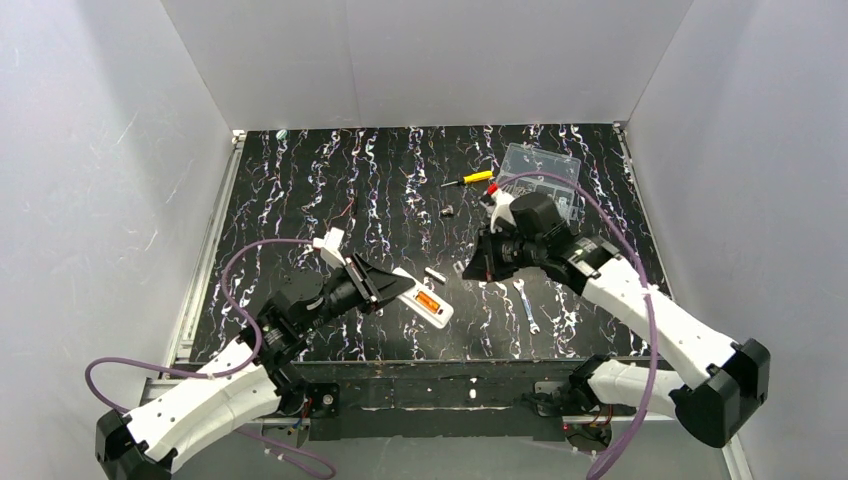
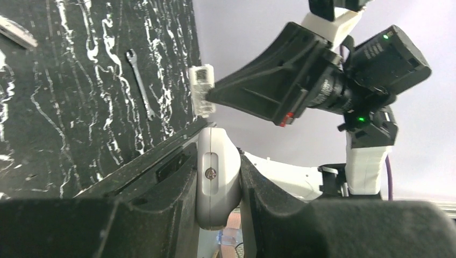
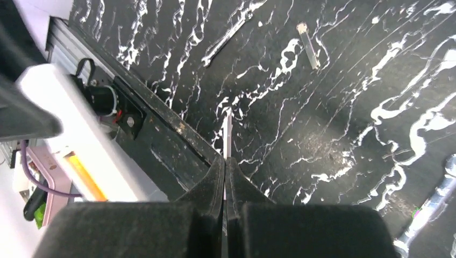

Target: Load the batteries into the remote control

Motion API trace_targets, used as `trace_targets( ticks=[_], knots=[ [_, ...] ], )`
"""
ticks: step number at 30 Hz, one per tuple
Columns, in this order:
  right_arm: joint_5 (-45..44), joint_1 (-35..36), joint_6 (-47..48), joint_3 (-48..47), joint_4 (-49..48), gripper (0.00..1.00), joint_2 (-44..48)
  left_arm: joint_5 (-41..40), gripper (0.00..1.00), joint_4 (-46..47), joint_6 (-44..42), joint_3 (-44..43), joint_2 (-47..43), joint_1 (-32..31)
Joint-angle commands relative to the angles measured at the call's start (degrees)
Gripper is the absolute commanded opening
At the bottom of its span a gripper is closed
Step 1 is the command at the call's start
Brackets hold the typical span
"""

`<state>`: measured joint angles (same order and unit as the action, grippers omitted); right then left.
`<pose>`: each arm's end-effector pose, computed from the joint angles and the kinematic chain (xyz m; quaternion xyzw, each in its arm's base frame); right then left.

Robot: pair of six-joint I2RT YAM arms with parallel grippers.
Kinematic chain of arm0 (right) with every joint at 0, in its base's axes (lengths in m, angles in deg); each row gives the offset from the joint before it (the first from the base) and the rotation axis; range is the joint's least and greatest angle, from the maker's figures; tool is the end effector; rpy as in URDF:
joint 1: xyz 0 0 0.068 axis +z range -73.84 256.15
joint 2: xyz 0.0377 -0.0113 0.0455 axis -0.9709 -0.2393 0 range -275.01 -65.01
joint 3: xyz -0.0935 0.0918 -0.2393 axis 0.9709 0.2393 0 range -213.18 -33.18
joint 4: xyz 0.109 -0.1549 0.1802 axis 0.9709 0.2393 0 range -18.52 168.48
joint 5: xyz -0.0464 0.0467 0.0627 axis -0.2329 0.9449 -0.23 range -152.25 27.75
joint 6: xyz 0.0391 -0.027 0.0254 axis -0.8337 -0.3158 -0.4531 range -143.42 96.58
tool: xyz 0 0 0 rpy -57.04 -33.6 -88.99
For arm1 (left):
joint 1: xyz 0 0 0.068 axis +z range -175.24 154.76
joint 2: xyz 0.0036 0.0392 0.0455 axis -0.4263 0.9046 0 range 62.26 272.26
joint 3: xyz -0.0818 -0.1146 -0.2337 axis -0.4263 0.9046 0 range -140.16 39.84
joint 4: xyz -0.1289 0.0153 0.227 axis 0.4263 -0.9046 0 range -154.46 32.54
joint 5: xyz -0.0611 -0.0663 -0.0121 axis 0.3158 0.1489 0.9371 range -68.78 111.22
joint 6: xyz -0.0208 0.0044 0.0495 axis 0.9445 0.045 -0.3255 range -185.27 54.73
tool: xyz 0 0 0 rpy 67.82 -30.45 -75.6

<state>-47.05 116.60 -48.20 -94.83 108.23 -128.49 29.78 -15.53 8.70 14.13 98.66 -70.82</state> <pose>0.1717 0.1586 0.3344 -0.1785 0.8770 0.3321 0.2979 0.1031 -0.1128 0.3404 -0.0569 0.4902 -0.7693 0.4058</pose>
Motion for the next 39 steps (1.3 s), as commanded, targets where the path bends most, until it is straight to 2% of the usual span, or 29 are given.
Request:
trace_targets(
  ticks=[1, 11, 23, 26, 39],
  knots=[
    [6.88, -0.31, -3.08, 12.77, -16.12, 0.01, -6.81, 0.24, 0.00, -2.19, -2.59, -2.51, -3.68, -0.18],
    [9.19, -0.03, -2.81, 18.86, -26.37, 0.01, -17.49, 0.77, 0.00, 0.38, -1.81, -2.70, -1.80, -0.13],
    [7.38, 0.25, -1.64, 19.12, -28.17, 0.01, -23.73, 0.64, 0.00, -0.15, -2.01, -2.93, -1.82, -0.20],
    [5.81, 0.28, -1.22, 18.93, -27.45, 0.06, -24.45, 0.51, 0.00, -0.36, -2.03, -2.84, -1.95, -0.15],
    [0.35, 0.35, 1.39, 17.63, -23.18, 0.38, -22.11, 0.50, 0.00, 0.28, -1.99, -2.76, -1.77, -0.20]
  ],
)
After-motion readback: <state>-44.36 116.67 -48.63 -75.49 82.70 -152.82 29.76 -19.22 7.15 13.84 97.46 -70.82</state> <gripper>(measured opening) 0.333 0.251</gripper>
